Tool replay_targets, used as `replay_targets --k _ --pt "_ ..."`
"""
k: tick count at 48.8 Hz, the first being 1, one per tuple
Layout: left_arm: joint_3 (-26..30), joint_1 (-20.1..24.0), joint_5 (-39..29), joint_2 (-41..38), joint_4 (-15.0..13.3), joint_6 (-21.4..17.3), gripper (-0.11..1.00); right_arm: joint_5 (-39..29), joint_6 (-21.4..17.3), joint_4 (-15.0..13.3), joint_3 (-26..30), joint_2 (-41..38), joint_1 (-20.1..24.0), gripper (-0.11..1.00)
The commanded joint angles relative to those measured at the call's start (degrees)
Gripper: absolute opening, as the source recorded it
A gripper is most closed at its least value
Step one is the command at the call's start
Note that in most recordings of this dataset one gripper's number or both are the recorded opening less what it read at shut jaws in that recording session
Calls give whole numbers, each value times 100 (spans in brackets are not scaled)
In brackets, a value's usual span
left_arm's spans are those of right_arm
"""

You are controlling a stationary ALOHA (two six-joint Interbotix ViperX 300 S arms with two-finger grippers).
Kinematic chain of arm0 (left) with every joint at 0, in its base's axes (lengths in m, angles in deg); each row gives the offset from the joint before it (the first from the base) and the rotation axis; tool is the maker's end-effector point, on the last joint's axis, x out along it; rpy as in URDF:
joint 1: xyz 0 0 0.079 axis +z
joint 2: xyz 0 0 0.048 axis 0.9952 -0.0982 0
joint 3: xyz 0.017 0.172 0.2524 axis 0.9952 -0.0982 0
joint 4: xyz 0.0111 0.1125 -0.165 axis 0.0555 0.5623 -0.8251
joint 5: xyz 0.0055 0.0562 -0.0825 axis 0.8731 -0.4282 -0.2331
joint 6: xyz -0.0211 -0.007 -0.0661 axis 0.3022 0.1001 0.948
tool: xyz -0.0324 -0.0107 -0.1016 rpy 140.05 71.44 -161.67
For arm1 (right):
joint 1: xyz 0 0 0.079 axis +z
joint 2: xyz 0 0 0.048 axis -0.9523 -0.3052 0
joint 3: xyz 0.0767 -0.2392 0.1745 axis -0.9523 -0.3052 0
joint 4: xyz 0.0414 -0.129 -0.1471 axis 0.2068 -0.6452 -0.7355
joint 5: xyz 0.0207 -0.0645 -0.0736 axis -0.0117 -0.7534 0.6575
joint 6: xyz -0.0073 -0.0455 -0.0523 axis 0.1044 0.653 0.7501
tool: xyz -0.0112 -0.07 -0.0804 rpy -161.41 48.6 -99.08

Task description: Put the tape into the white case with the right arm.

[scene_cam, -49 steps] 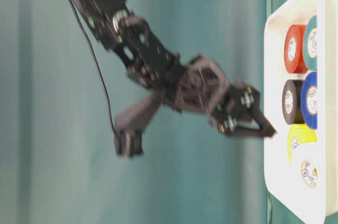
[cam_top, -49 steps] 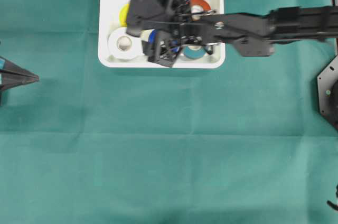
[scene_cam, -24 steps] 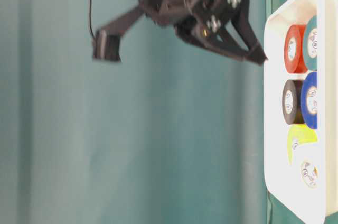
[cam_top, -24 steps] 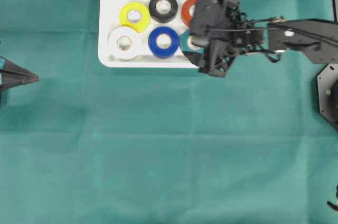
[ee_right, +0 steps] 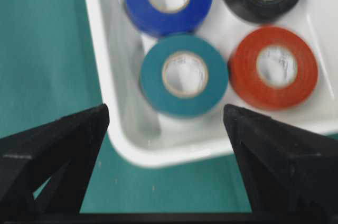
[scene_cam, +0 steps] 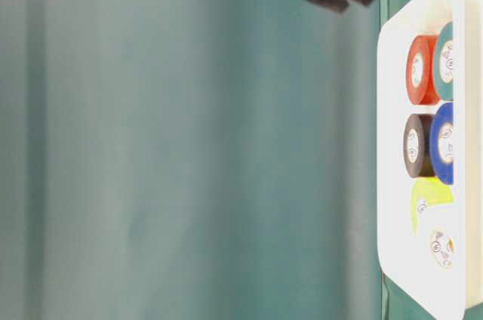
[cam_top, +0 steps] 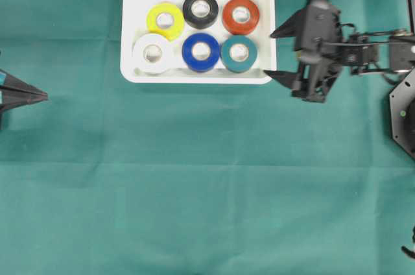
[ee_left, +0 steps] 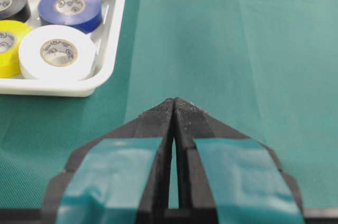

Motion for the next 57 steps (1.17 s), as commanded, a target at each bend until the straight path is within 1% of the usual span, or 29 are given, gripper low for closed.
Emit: replay_targets --k 1,7,11,20,31,45,50,57 --pt "70 9 44 -44 -9 -9 0 272 9 -18 -237 413 -9 67" --pt "70 9 44 -44 -9 -9 0 765 9 -18 -765 949 -18 67" --pt "70 9 44 -44 -9 -9 0 940 9 -18 -1046 1274 -18 67" --pt "70 9 44 -44 -9 -9 0 967 9 -18 -1573 1960 -18 67" --pt "79 9 44 -44 -9 -9 0 923 9 -18 -2057 2909 -18 67" --pt "70 9 53 -44 -9 -9 0 765 -9 -18 -2496 3955 -9 67" --pt "70 9 44 -44 -9 -9 0 773 -9 -18 -2522 4087 -18 66" --pt "70 9 53 -44 -9 -9 0 800 -9 -9 -2496 3999 -9 66"
